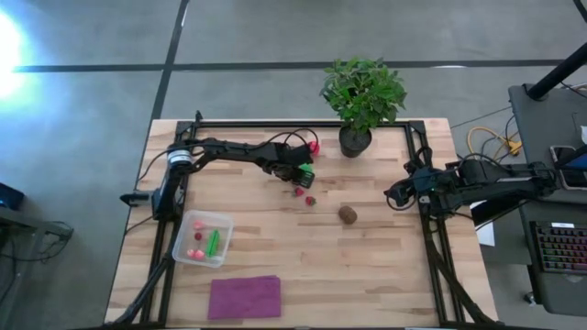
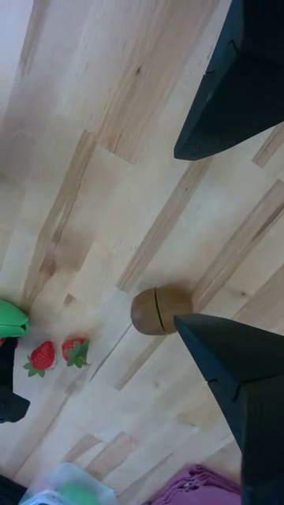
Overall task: Pick and placing Produce into tupperware
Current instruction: Put the red cherry into the transparent container
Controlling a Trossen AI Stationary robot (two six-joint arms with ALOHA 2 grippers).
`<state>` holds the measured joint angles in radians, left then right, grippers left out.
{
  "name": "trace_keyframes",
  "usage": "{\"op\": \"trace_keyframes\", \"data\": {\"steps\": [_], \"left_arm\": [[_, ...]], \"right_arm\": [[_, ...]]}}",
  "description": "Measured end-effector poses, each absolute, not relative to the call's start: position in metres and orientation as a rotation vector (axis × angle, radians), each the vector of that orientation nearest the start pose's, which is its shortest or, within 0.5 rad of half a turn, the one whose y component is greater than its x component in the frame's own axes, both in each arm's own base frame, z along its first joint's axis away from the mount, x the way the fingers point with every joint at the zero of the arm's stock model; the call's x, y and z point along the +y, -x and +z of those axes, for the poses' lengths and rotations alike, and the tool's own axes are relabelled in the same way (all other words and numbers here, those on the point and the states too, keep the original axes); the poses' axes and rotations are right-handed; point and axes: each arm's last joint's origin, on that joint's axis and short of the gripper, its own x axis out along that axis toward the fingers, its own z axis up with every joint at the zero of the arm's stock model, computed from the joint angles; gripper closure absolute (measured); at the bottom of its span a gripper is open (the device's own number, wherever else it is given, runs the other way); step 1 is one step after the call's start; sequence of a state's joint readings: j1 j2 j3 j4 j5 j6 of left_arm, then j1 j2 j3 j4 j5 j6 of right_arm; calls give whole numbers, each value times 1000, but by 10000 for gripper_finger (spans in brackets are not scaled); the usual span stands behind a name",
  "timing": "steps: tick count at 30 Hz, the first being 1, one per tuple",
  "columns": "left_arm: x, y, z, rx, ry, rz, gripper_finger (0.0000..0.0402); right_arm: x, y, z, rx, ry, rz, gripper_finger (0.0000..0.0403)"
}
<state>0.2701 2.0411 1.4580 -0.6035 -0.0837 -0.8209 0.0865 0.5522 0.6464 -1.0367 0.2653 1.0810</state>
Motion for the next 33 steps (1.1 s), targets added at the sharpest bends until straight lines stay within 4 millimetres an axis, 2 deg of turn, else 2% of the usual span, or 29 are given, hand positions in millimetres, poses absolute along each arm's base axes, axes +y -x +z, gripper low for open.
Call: {"op": "trace_keyframes", "data": {"steps": [5, 8, 14, 19, 22, 25, 29, 33], "left_arm": [[111, -395, 167, 1029, 796, 746, 307], [108, -391, 176, 1048, 774, 727, 308], [91, -368, 216, 1096, 724, 738, 308], [54, -328, 270, 1131, 629, 763, 308], [29, -300, 297, 1120, 666, 819, 308], [5, -271, 316, 1114, 717, 918, 308], [-23, -242, 319, 1151, 802, 1043, 308], [-47, -224, 305, 1243, 924, 1081, 308]], "right_arm": [[0, -90, 247, 732, -839, -642, 77], [0, -90, 247, 732, -840, -641, 77], [0, -90, 247, 733, -841, -640, 77], [0, -90, 247, 734, -837, -638, 77], [0, -90, 247, 736, -830, -634, 77], [0, -90, 247, 737, -827, -633, 77], [0, -90, 247, 740, -816, -628, 77], [0, -90, 247, 745, -792, -616, 77]]}}
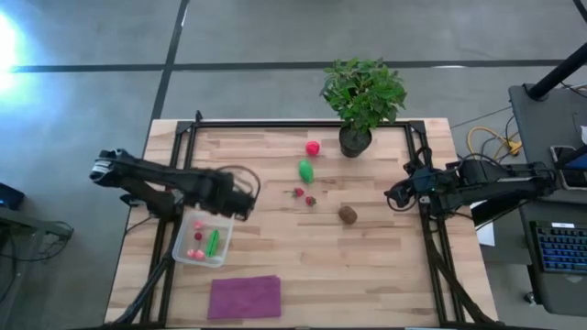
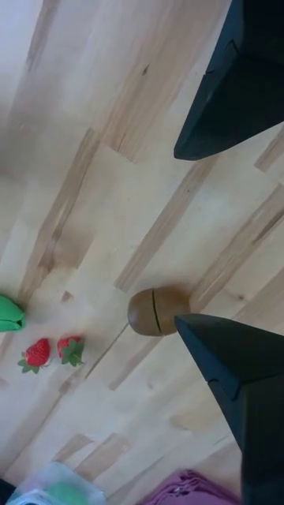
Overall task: Pick and placing Produce into tupperware
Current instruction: Put the red cherry into the transparent container
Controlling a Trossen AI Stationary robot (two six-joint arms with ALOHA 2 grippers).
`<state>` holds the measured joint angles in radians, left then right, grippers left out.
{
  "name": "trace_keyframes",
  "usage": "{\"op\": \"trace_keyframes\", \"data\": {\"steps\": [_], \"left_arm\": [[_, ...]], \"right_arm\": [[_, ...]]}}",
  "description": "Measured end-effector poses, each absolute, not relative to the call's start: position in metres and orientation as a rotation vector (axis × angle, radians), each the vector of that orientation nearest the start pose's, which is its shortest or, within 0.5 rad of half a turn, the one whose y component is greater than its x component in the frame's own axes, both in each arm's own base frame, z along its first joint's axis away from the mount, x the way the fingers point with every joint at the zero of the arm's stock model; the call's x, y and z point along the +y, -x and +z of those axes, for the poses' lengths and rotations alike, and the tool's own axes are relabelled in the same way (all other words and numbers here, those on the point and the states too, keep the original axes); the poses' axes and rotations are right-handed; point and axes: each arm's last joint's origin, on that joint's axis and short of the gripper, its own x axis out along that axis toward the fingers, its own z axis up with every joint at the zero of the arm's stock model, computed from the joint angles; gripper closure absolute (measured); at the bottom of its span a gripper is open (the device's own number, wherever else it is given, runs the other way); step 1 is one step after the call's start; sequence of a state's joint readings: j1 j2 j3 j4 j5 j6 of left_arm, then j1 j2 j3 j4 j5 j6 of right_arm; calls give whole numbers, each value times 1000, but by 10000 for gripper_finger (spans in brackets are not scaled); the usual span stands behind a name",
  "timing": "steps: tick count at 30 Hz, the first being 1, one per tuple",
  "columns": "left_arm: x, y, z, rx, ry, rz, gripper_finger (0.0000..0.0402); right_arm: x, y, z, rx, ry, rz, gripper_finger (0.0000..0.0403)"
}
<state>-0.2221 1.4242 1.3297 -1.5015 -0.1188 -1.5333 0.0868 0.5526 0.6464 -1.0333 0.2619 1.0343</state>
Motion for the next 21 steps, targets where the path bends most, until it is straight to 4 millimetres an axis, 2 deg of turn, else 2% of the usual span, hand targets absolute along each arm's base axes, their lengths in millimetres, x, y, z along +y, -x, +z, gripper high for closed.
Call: {"op": "trace_keyframes", "data": {"steps": [6, 9, 15, 21], "left_arm": [[-79, -205, 269, 1352, 975, 1191, 308], [-93, -202, 252, 1326, 1028, 1195, 308], [-105, -194, 224, 1278, 1091, 1220, 308], [-116, -179, 210, 1241, 1091, 1305, 308]], "right_arm": [[1, -91, 248, 752, -788, -597, 77], [2, -92, 248, 755, -801, -563, 77], [3, -96, 251, 734, -809, -496, 77], [5, -100, 253, 733, -819, -436, 77]]}}
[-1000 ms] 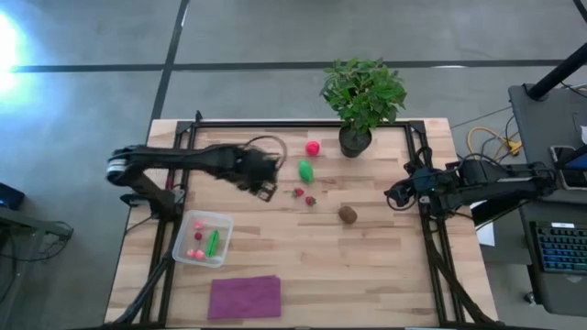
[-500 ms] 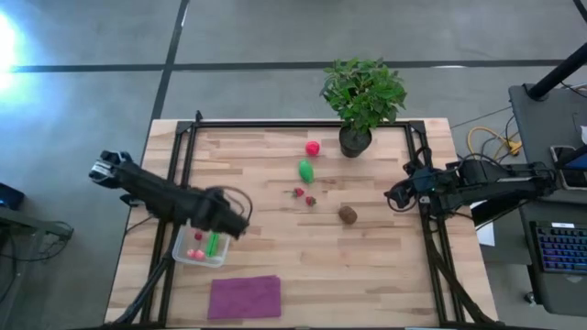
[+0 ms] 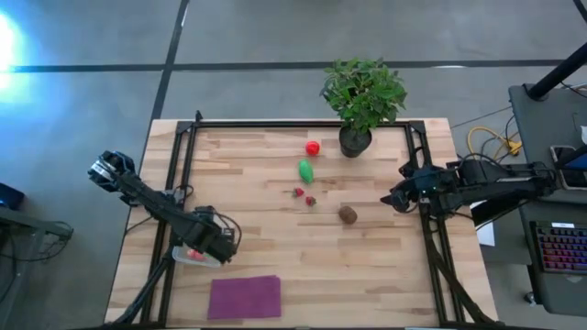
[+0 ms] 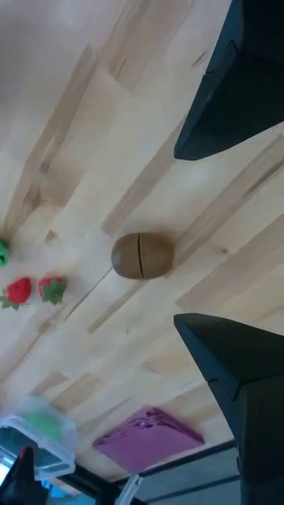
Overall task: Pick and placing Produce into tupperware
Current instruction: Put the red cherry into the transparent container, then put the top red strawberry into the transparent container
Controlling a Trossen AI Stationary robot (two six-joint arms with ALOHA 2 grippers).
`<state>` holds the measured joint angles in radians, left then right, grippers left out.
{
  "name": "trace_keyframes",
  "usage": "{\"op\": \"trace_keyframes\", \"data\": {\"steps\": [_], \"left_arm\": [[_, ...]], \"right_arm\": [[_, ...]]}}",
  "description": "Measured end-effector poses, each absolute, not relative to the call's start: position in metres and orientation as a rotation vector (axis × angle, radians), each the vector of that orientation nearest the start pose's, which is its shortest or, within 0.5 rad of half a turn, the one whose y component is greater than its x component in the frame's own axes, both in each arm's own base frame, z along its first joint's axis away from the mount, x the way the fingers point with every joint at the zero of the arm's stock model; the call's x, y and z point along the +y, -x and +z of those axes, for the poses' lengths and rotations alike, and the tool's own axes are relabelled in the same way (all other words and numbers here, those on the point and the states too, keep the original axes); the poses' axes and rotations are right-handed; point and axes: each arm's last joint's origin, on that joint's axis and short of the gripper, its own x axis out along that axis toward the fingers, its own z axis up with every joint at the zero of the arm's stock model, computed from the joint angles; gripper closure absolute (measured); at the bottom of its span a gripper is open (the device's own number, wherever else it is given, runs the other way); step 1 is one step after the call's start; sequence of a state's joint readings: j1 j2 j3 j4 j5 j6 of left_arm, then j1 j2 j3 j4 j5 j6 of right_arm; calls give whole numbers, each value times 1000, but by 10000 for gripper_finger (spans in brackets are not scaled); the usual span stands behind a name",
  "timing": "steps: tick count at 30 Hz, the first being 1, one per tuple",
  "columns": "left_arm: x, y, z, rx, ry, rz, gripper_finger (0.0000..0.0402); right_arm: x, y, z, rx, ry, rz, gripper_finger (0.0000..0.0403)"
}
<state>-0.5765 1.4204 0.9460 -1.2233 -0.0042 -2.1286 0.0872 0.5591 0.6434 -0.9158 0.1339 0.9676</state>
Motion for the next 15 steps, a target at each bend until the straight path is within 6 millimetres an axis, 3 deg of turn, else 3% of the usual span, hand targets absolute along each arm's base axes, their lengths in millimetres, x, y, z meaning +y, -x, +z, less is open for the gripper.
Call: {"op": "trace_keyframes", "data": {"steps": [5, 15], "left_arm": [[-125, -169, 205, 1201, 1103, 1351, 294], [-128, -169, 208, 1153, 1106, 1343, 192]], "right_arm": [[6, -107, 252, 734, -797, -422, 77], [8, -132, 246, 766, -748, -416, 77]]}}
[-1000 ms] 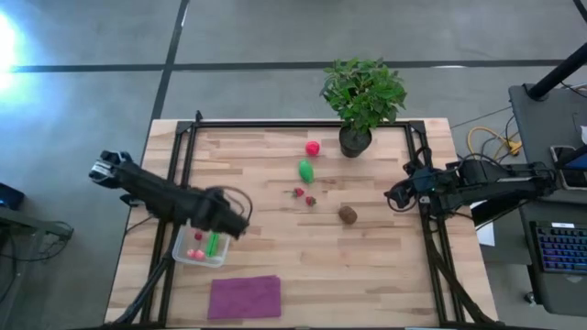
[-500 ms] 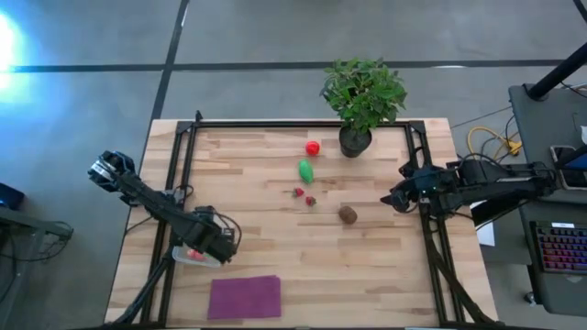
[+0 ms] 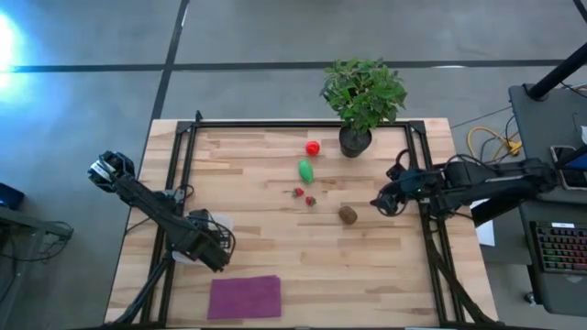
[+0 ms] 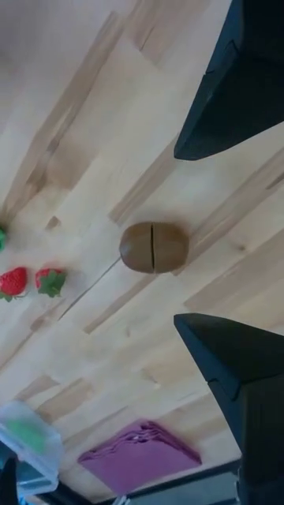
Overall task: Pick and placing Produce into tupperware
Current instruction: Put the top red strawberry into the transparent container
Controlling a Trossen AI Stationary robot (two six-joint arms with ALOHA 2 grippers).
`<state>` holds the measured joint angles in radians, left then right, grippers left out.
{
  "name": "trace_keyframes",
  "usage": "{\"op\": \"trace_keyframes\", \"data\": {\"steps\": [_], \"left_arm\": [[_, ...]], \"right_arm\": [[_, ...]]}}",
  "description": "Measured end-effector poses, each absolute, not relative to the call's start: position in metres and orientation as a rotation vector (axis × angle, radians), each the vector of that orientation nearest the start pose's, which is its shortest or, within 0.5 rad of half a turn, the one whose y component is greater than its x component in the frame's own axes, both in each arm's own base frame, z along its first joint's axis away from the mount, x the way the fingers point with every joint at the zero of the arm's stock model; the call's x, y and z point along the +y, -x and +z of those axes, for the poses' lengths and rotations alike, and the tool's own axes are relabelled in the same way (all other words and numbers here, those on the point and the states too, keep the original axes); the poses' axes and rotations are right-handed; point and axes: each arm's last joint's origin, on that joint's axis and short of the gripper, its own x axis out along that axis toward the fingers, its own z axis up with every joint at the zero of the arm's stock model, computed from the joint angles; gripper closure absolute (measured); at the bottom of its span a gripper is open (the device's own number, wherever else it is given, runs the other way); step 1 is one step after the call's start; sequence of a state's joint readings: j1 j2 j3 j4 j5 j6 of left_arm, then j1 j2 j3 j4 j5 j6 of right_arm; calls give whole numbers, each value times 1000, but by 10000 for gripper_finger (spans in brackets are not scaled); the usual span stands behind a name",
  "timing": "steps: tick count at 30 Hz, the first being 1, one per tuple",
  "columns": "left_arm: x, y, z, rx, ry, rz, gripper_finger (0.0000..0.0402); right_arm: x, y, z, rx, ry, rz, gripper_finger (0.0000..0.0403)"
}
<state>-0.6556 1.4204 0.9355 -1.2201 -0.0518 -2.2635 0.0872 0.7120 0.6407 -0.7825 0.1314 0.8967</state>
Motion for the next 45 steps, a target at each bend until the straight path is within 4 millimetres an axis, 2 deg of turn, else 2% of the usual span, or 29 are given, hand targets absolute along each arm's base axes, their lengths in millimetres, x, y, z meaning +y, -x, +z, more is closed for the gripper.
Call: {"op": "trace_keyframes", "data": {"steps": [4, 8, 12, 17, 20, 24, 27, 33, 40, 45], "left_arm": [[-130, -185, 227, 958, 1014, 1147, 175], [-120, -209, 246, 756, 862, 984, 174], [-98, -237, 248, 771, 707, 850, 174], [-59, -284, 254, 782, 295, 513, 173], [-31, -305, 256, 741, 116, 397, 173], [12, -316, 243, 807, 171, 332, 173], [31, -322, 229, 871, 147, 243, 174], [43, -341, 206, 910, -42, 72, 193], [51, -366, 183, 966, -57, 52, 213], [55, -379, 177, 974, -57, 61, 215]], "right_arm": [[9, -142, 242, 782, -746, -417, 77], [9, -148, 240, 808, -737, -426, 77], [10, -151, 245, 801, -734, -422, 77], [9, -150, 253, 771, -732, -412, 77], [9, -150, 255, 764, -749, -416, 77], [9, -150, 255, 758, -799, -439, 77], [9, -150, 255, 754, -826, -452, 77], [9, -150, 255, 751, -847, -463, 77], [8, -150, 254, 731, -869, -499, 77], [8, -150, 254, 728, -875, -505, 77]]}}
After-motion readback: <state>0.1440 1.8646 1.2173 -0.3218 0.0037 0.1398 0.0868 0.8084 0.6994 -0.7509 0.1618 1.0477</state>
